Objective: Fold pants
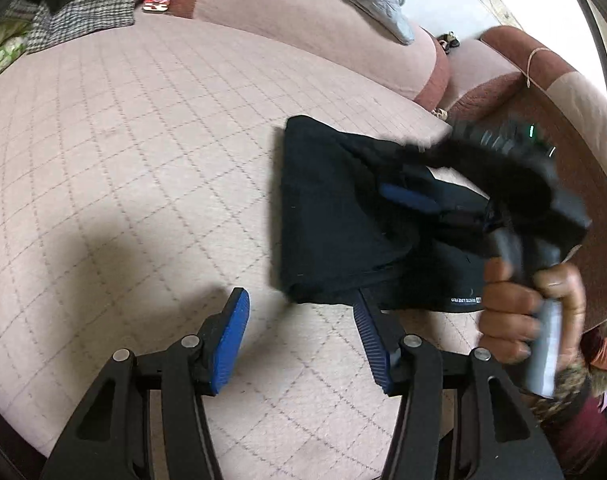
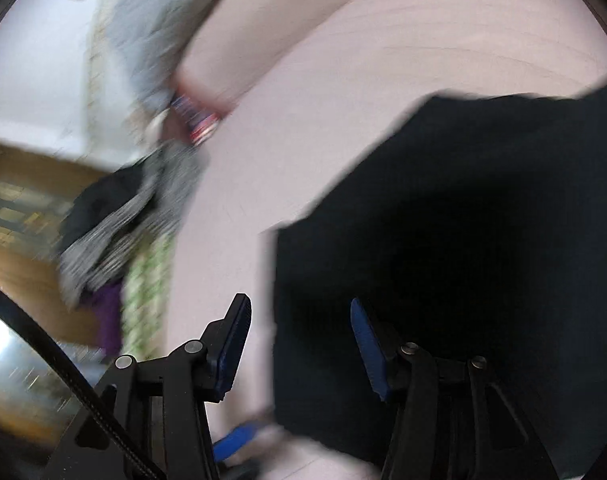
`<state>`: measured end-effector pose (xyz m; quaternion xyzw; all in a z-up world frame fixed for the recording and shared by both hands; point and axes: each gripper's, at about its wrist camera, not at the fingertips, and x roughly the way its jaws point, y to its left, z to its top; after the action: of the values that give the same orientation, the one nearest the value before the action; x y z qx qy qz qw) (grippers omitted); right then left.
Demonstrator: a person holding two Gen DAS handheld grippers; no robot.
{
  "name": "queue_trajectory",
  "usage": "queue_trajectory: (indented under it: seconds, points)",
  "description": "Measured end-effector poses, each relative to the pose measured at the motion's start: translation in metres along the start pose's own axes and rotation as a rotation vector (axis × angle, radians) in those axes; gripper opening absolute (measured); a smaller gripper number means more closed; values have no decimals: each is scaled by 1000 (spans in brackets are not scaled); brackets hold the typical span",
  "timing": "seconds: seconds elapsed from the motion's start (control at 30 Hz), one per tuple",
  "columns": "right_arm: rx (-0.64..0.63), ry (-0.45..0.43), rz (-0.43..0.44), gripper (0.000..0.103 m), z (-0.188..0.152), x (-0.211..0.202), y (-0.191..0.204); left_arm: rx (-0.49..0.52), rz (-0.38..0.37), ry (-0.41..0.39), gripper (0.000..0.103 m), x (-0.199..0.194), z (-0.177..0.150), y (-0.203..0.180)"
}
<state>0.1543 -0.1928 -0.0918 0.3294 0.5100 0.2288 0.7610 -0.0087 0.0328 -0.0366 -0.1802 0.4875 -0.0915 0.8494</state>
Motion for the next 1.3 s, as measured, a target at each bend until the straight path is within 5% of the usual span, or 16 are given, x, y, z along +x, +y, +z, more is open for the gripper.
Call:
queue_trajectory:
  seconds: [0.07, 0.13, 0.27, 0.43, 0.5, 0.57, 0.67, 0.77, 0.8, 1.07, 1.3]
  points:
    - [62, -90, -70, 20, 6, -21, -28, -9, 5, -10, 54, -6, -2, 6]
    - [123, -167, -153, 29, 10, -40, -44, -7, 16, -19, 54, -5, 0, 6]
    - [164, -214, -35, 39, 12, -77, -46, 24, 10, -25, 54, 3, 8, -6]
    - [119, -100, 169, 49, 21, -51, -7, 82, 37, -20, 54, 21, 22, -30]
    - [102, -45, 180, 53, 23, -30, 1, 70, 34, -12, 54, 22, 25, -33]
    - [74, -31, 40, 53, 19, -10, -3, 91, 67, -24, 54, 18, 23, -36]
    - [-28, -105, -120, 21, 14, -13, -5, 119, 120, -34, 59, 8, 20, -37]
    - [-92, -250, -288, 60, -5, -49, 1, 125, 151, -56, 69, 1, 19, -39]
    - [-118, -288, -291, 64, -11, -63, 0, 129, 157, -60, 69, -1, 19, -41]
    - [-157, -424, -453, 65, -93, -119, -14, 282, 235, -91, 73, -8, 4, -84]
    - [-221, -473, -461, 72, -120, -123, 1, 332, 221, -98, 78, -16, -5, -102]
